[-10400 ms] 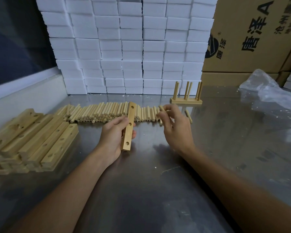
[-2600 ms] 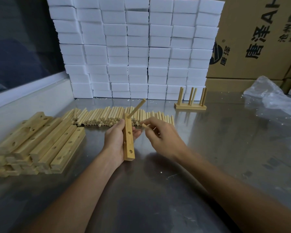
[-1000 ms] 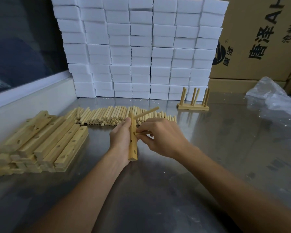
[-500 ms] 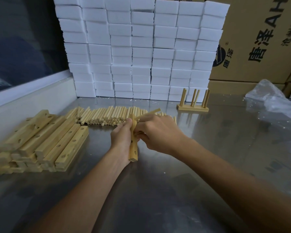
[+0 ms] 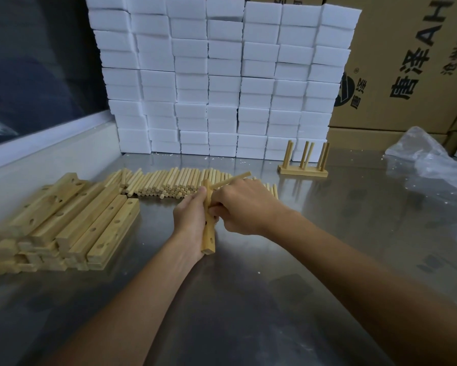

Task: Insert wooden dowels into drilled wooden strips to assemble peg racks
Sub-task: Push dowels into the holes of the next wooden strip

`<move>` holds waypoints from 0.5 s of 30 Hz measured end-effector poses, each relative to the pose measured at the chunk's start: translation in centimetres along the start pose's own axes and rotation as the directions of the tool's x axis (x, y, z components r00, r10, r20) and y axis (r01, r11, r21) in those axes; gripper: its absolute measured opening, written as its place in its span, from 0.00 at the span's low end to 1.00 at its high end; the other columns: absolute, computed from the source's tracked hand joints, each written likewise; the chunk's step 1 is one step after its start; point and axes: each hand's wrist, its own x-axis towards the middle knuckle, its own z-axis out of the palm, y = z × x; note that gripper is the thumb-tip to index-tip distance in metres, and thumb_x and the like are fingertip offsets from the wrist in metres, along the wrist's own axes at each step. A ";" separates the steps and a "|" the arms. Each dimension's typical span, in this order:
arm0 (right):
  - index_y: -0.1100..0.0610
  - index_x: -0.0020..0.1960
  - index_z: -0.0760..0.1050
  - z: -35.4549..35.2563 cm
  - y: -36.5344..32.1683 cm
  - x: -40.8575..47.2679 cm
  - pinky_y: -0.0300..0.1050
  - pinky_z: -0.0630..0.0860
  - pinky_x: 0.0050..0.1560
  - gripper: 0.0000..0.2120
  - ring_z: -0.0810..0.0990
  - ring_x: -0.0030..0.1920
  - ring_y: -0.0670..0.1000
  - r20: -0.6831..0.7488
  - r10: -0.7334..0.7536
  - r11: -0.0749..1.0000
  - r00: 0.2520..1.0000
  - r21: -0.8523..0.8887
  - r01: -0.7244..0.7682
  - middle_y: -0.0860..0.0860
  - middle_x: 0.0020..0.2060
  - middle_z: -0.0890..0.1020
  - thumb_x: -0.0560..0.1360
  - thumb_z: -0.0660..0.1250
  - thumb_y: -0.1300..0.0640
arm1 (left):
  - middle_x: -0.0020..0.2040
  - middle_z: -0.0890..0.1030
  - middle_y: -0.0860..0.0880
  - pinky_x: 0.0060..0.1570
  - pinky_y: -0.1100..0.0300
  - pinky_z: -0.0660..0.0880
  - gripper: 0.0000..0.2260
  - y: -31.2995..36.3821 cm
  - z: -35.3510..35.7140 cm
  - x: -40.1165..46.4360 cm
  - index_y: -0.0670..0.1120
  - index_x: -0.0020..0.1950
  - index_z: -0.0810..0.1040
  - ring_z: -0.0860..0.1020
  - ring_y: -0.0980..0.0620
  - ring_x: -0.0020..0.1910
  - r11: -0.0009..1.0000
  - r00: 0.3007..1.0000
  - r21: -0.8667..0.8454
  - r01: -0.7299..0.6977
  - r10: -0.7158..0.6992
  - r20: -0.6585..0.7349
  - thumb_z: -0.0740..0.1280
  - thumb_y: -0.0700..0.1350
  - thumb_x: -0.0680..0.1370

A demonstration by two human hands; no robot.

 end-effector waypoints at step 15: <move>0.53 0.44 0.79 0.4 0.2 0.3 0.43 0.63 0.31 0.06 0.73 0.34 0.51 -0.013 0.015 0.998 1.000 -0.058 -0.016 0.49 0.36 0.79 0.76 0.63 0.55 | 0.31 0.73 0.46 0.24 0.62 0.70 0.12 0.1 -0.1 0.1 0.43 0.39 0.76 0.72 0.50 0.28 0.998 1.000 0.066 -0.016 0.016 0.002 0.66 0.46 0.81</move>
